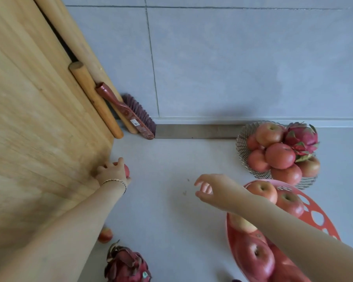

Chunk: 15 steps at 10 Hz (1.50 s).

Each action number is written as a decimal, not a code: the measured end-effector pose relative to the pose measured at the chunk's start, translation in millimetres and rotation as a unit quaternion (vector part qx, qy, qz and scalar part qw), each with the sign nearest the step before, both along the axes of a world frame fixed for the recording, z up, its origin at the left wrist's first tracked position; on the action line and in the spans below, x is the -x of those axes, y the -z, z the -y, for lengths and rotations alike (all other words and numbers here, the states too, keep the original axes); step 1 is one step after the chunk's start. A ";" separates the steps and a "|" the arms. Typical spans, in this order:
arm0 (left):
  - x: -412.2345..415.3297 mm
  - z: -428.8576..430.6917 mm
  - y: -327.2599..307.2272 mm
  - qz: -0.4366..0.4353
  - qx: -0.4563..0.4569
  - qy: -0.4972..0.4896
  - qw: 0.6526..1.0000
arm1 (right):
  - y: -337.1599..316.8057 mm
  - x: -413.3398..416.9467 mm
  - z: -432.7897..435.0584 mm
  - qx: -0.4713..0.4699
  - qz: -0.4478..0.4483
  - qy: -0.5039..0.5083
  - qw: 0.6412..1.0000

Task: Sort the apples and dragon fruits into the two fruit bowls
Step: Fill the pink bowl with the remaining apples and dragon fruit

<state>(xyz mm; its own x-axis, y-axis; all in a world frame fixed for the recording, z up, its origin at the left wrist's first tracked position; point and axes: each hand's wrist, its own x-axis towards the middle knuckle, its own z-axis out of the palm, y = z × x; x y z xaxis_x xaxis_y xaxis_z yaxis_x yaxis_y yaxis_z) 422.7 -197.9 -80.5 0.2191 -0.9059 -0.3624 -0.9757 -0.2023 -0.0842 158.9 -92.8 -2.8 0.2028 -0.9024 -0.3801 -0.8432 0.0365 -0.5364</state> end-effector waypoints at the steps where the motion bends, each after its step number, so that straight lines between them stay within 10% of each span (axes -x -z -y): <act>1: 24.8 -26.1 -19.4 -0.192 0.022 -0.050 0.980 | -7.7 14.9 -17.3 0.036 0.022 0.017 0.999; 3: 118.7 -111.3 -109.3 -0.525 0.014 -0.020 0.851 | -40.6 46.5 -63.7 0.076 0.131 0.005 0.989; 4: 167.3 -150.1 -138.8 -0.546 -0.016 0.043 0.837 | -52.0 67.6 -93.1 0.109 0.124 -0.021 0.986; 7: 270.8 -217.9 -124.0 -0.492 -0.003 0.222 0.842 | -28.6 166.3 -164.0 0.110 0.103 0.096 0.984; 9: 303.7 -232.4 -74.0 -0.511 -0.153 0.174 0.828 | 0.5 227.5 -198.0 0.099 0.140 0.206 0.963; 12: 356.3 -245.8 -53.9 -0.144 -0.134 0.420 0.886 | 11.1 258.4 -192.6 0.119 0.199 0.205 0.951; 15: 353.3 -246.9 -78.7 -0.234 -0.174 0.439 0.850 | 12.9 262.3 -179.4 0.118 0.271 0.236 0.926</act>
<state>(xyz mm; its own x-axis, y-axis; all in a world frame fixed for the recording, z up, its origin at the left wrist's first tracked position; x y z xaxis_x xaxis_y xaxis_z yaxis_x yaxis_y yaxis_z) 69.4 49.0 -1.9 -0.7276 -0.4670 -0.5025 -0.6812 0.5782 0.4491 -103.5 86.6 -15.7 -0.1313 -0.9841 -0.1195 -0.3684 0.1603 -0.9157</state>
